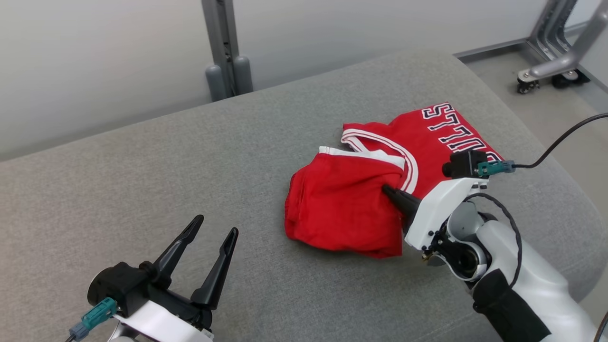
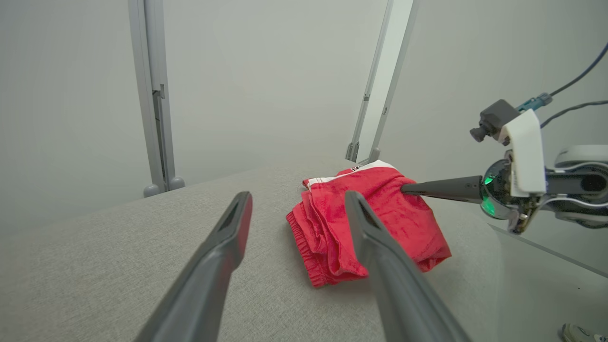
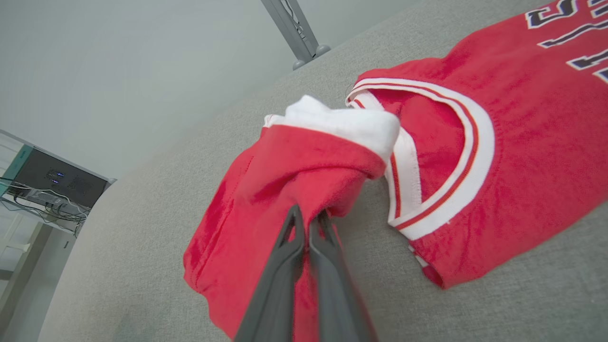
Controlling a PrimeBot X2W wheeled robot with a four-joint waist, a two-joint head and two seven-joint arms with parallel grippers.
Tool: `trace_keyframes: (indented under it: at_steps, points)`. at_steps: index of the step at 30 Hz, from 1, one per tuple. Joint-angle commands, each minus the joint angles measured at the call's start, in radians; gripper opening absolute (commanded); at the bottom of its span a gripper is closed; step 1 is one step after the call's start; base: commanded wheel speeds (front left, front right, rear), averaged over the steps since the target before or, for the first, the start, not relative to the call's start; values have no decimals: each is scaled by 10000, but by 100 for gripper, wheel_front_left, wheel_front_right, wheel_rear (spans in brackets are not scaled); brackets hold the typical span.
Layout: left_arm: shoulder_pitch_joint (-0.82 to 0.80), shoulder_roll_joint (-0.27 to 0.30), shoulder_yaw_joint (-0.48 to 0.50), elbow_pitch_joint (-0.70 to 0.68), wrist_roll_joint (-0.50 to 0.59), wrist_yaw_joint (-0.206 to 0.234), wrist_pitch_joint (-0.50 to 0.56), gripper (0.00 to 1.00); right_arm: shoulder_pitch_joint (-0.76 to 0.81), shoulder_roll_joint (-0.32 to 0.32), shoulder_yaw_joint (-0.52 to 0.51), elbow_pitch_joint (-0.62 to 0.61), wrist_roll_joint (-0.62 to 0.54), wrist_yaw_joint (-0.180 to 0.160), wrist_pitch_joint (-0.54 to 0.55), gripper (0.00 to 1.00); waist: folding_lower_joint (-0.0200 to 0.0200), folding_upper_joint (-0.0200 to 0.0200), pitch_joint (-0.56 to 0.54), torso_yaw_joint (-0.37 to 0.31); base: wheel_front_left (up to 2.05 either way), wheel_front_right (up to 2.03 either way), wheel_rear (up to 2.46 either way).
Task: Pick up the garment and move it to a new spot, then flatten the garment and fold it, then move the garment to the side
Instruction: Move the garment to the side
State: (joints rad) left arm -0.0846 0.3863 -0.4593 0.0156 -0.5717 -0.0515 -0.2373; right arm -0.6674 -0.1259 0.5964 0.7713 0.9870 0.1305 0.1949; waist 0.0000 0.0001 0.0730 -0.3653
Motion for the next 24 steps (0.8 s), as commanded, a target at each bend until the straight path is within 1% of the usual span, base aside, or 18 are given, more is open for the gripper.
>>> trace_keyframes:
  at_steps: [1, 4, 5, 6, 9, 18, 24]
  points:
    - [-118, 65, 0, -31, 81, -10, 9, 100, -25, -166, 13, -273, -21, 5, 78, 0, 0, -1, 185, -184, 0, 0, 0]
    - [-235, 147, -34, -120, 91, -80, 48, 100, -307, -413, -31, -608, -111, 5, 275, 0, 0, -1, 416, -147, 0, 0, 0]
    - [-235, 147, -34, -120, 91, -80, 48, 100, -307, -413, -31, -608, -111, 5, 275, 0, 0, -1, 416, -147, 0, 0, 0]
    - [-298, 236, -40, -173, 92, -111, 80, 100, -534, -647, -35, -699, -252, 5, 452, 0, 0, -1, 627, -52, 0, 0, 0]
    - [-313, 347, -22, -224, 82, -156, 119, 100, -791, -821, -93, -681, -367, 5, 649, 0, 0, -1, 858, 82, 0, 0, 0]
    - [-536, 940, 145, -544, -4, -348, 224, 100, -2392, -1709, -693, 67, -1487, 5, 1405, 0, 0, -1, 1889, 819, 0, 0, 0]
    - [-655, 1211, 196, -658, -58, -440, 200, 100, -3151, -2304, -1274, 505, -2352, 4, 2185, 0, 0, -1, 2323, 1149, 0, 0, 0]
